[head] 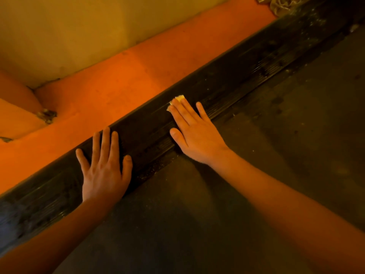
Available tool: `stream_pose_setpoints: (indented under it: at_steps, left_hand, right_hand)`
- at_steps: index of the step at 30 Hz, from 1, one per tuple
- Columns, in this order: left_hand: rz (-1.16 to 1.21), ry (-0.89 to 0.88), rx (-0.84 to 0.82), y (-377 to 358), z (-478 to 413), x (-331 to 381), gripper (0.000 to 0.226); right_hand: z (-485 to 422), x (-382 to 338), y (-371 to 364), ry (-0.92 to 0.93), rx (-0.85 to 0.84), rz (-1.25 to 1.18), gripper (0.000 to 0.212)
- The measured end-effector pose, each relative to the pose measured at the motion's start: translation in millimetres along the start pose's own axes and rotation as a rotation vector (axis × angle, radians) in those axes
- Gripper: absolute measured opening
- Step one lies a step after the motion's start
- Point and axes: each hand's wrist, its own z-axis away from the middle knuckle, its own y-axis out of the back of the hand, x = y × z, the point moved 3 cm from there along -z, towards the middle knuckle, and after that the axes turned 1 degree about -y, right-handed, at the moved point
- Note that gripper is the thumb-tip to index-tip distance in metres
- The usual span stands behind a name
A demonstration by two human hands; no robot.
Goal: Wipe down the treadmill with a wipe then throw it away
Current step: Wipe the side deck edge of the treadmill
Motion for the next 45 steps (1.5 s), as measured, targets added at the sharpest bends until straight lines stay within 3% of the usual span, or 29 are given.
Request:
stream_pose_setpoints:
  at_steps: [3, 10, 16, 22, 28, 30, 34, 39, 42, 45]
  left_hand:
    - [-0.009, 0.005, -0.014, -1, 0, 0, 0.073]
    - [-0.006, 0.001, -0.013, -1, -2, -1, 0.074]
    - [-0.003, 0.001, -0.013, -1, 0, 0, 0.074]
    - [0.005, -0.005, 0.001, 1, 0, 2, 0.074]
    - [0.007, 0.002, -0.009, 4, -1, 2, 0.076]
    - [0.011, -0.043, -0.001, 7, -3, 4, 0.073]
    - [0.034, -0.321, 0.085, 23, -33, 53, 0.061]
    - [0.020, -0.278, -0.028, 2, -75, 110, 0.064]
    - [-0.088, -0.284, -0.003, -12, -72, 109, 0.070]
    - [-0.043, -0.289, 0.026, -10, -74, 108, 0.072]
  right_hand:
    - [27, 2, -8, 0.003, -0.022, 0.012, 0.067]
    - [-47, 16, 15, 0.018, -0.026, 0.098, 0.069]
    - [30, 24, -6, -0.022, -0.015, 0.025, 0.069]
    - [-36, 30, 11, -0.041, 0.004, 0.035, 0.069]
    - [13, 36, 10, -0.110, 0.008, -0.017, 0.066]
    - [19, 41, 12, -0.109, -0.025, -0.009, 0.065]
    - [12, 49, 8, -0.106, -0.014, 0.005, 0.064]
    - [6, 54, 5, -0.116, 0.046, -0.023, 0.062]
    - [6, 61, 9, -0.062, 0.001, -0.002, 0.062]
    - [-22, 65, 19, -0.041, -0.006, 0.008, 0.062]
